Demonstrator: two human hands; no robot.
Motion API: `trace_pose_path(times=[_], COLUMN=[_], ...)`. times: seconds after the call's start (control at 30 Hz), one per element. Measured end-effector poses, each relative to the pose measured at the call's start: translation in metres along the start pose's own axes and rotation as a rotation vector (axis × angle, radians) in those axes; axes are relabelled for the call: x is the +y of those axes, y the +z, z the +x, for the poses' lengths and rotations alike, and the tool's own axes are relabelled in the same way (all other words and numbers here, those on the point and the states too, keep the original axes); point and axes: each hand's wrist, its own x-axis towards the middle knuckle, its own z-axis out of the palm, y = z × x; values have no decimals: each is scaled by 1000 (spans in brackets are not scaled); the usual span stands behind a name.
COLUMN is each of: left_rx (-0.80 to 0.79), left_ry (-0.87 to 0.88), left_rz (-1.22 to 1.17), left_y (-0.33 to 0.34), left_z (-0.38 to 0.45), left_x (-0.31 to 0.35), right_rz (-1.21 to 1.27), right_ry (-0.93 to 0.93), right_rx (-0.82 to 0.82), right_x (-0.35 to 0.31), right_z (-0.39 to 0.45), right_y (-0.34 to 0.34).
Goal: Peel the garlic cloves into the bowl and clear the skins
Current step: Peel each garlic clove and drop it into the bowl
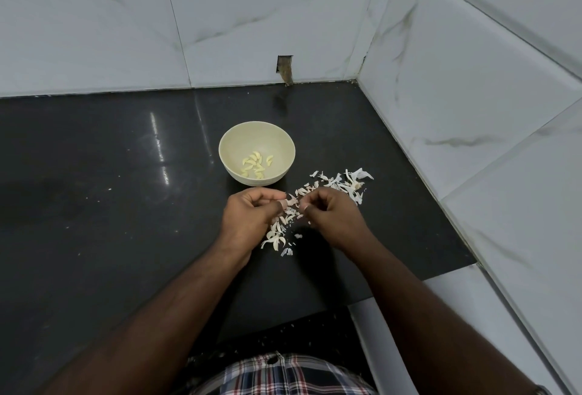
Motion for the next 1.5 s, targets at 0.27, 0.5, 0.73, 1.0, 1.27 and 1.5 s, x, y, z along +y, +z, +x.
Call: trace_pose_path(times=[0.27, 0.5, 0.73, 1.0, 1.27, 1.5], left_rx=[-91, -26, -57, -212, -238, -192], left_ry=[-12, 93, 178, 18, -28, -27], left_rz=[-15, 353, 399, 65, 23, -10], left_y=[-1, -19, -22, -19, -20, -19], left_z=[-3, 6, 3, -6, -5, -3], left_x=[3, -4, 8, 16, 16, 16], right_rz=[506, 423, 379, 386, 372, 338], right_ry=[28, 3, -59, -131, -138, -121], right_rx=[-53, -27, 11, 41, 32, 2], right_x=[-17, -17, -19, -22, -21, -27], right_z=[-13, -11, -11, -12, -12, -14], right_y=[4, 2, 9, 13, 14, 15])
